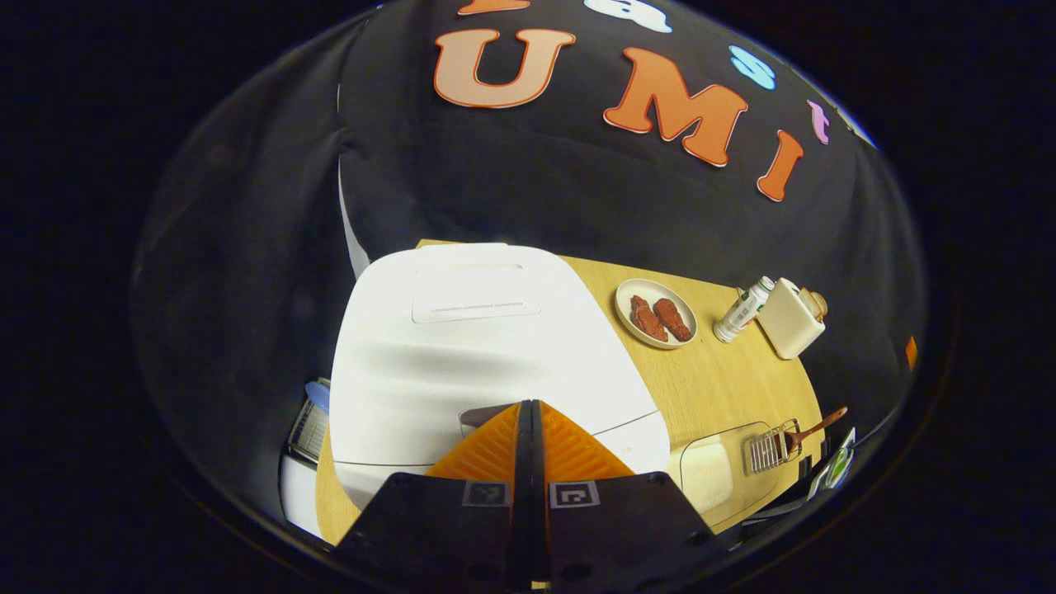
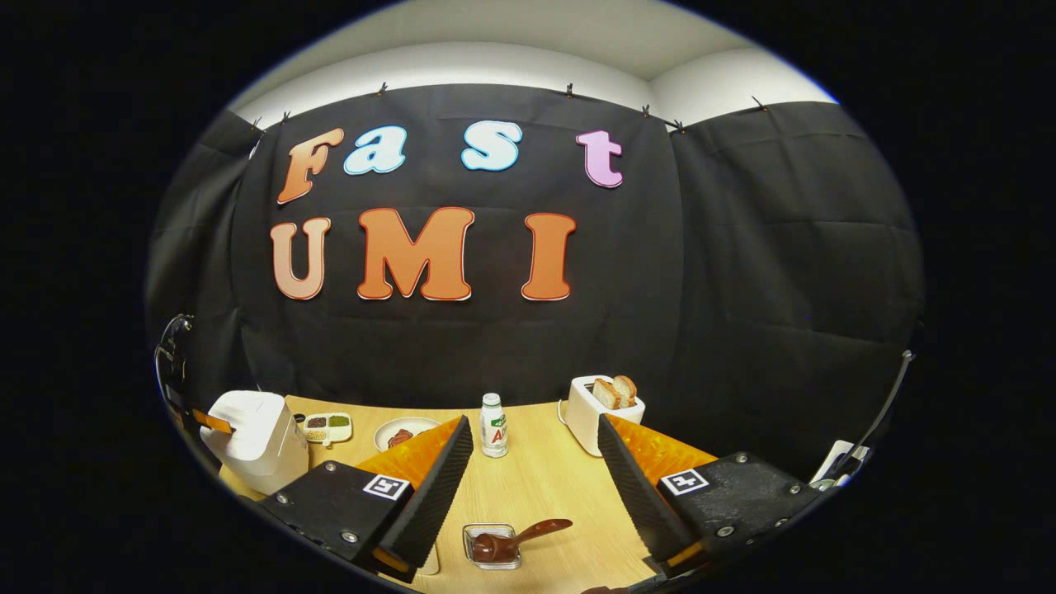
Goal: Close the left gripper, press the button to open the rice cooker; take a wooden spoon from the chopstick holder with the right hand, scoop a spoonful of rice and pour it into the rice cooker, then put the wooden spoon back into the chopstick holder.
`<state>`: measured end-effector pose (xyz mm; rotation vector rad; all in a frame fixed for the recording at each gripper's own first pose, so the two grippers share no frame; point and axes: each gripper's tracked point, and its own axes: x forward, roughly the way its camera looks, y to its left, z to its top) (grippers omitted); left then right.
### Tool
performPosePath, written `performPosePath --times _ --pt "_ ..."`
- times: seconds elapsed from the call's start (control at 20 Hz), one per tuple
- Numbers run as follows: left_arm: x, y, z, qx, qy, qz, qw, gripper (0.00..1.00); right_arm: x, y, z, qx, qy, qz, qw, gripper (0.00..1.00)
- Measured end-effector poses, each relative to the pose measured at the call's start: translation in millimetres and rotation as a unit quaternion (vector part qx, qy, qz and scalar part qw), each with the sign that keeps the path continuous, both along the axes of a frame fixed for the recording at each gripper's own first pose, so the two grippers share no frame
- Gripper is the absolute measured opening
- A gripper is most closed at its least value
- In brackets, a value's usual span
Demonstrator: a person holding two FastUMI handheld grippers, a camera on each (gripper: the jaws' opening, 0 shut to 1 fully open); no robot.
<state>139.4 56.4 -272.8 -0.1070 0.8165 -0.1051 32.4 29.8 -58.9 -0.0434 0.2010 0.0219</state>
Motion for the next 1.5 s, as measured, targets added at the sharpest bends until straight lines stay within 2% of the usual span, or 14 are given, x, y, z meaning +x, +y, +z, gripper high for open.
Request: performPosePath --times 0.15,0.2,0.25,0.4,0.55,0.7,0.85,1.05,1.25,1.35,1.5 --pt "3.9 1.6 -5.4 -0.003 0.031 -0.011 0.999 0.06 -1.5 6.1 -4.2 0.008 0.005 0.009 1.0 0.95" --pt "1.0 1.4 -3.3 -0.001 0.027 -0.013 1.0 0.05 -2.3 7.1 -4.4 0.008 0.005 0.011 1.0 1.0" --pt "4.0 2.2 -2.2 -0.001 0.024 -0.014 1.0 0.05 -2.7 6.8 -6.2 0.008 0.006 0.012 1.0 0.95" --pt "4.9 2.7 5.8 -0.006 0.001 0.003 1.0 0.05 -5.1 9.0 -4.7 0.012 0.008 0.016 1.0 0.95" --pt "16.1 3.4 44.9 0.005 -0.06 0.018 0.998 0.05 -7.7 1.7 2.9 0.011 -0.004 0.011 1.0 0.95" --pt "25.4 5.7 114.9 0.036 -0.158 0.036 0.986 0.05 -10.6 -1.6 11.0 0.017 -0.012 0.006 1.0 0.95" --pt "14.5 -10.4 173.7 0.023 -0.213 0.029 0.976 0.04 -15.0 -6.9 17.0 0.019 -0.021 0.003 1.0 0.95" --pt "-5.7 -18.5 214.0 0.013 -0.256 0.027 0.966 0.05 -22.5 -11.5 24.2 0.021 -0.032 0.002 0.999 0.95" --pt "-22.1 -18.7 231.7 0.022 -0.281 0.031 0.959 0.04 -29.1 -16.7 25.4 0.022 -0.037 0.001 0.999 0.95" --pt "-28.9 -9.1 242.1 0.042 -0.301 0.045 0.952 0.04 -30.1 -18.3 26.0 0.025 -0.039 -0.001 0.999 0.95" --pt "-42.4 11.4 260.4 0.099 -0.335 0.079 0.934 0.04 -30.3 -20.7 23.3 0.03 -0.038 -0.001 0.999 0.95"
